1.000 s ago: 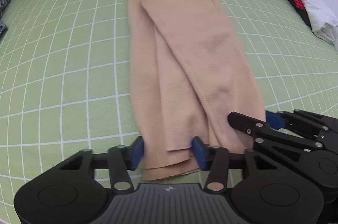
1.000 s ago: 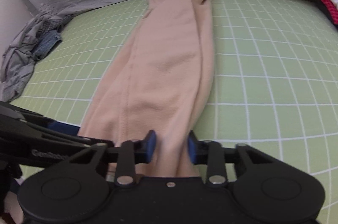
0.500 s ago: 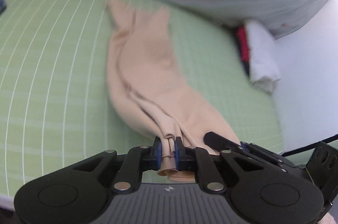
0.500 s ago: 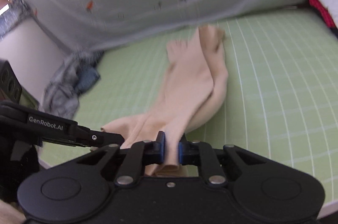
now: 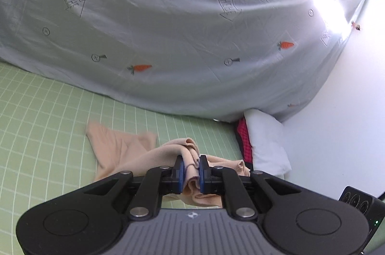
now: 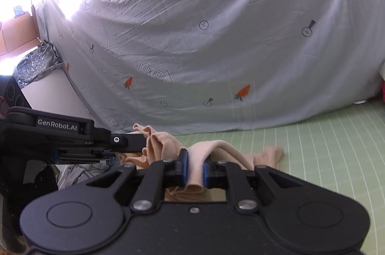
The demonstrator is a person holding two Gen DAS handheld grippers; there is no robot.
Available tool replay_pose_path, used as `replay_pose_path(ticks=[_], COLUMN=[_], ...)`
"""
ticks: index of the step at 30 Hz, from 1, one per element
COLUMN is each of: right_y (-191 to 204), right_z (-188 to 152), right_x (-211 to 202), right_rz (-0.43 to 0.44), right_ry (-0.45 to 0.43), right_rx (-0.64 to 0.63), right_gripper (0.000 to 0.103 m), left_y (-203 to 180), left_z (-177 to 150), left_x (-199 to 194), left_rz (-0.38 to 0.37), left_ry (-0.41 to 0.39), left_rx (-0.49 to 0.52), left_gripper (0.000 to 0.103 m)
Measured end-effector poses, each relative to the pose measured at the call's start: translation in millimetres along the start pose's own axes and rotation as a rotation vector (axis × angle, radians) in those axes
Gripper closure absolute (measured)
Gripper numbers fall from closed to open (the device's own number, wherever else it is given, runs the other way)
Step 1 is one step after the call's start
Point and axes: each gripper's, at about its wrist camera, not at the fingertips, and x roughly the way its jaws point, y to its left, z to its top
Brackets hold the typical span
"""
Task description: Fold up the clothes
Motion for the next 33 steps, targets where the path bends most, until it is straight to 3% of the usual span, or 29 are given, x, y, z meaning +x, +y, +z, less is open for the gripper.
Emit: replay_pose_path(ticks=[5, 11, 22, 24, 31, 32, 33], right_y=[-15.3, -51.1, -101.7, -111.8, -131.4, -130.4, -127.9], right_z=[13.7, -0.8, -22.0, -24.9, -10.7, -7.0, -2.7], right_x=[33.5, 95.6, 216.2, 232.7, 248.0, 245.3, 238.9], right_rz=[-0.003, -0.045, -0.187, -0.201, -0.205, -0.207, -0.211], right_ry=[0.035, 0.131, 0.289, 0.304, 0.293, 0.276, 0.243], right_rx=[-0.007, 0.070, 0.089, 0.109, 0.218, 0.220, 0.210], right_gripper=[0.090, 0.090, 0.087, 0.082, 0.079, 0.073, 0.057], left_y=[21.8, 57.5, 118.0, 123.9, 115.4, 114.2, 113.0], left_z=[14.3, 17.8, 26.6, 26.2, 42.7, 45.1, 47.4], left_x=[32.1, 98.9, 223.1, 233.0, 210.3, 207.1, 203.8], left_rz=[0.050, 0.130, 0.266, 0.282, 0.288, 0.289, 0.290], left_ry=[0.039, 0.139, 0.278, 0.275, 0.190, 0.178, 0.165], left_rx=[-0.028, -0.080, -0.155, -0.155, -0.137, -0.134, -0.132], left_gripper=[0.090, 0.090, 0.090, 0.090, 0.086, 0.085, 0.081])
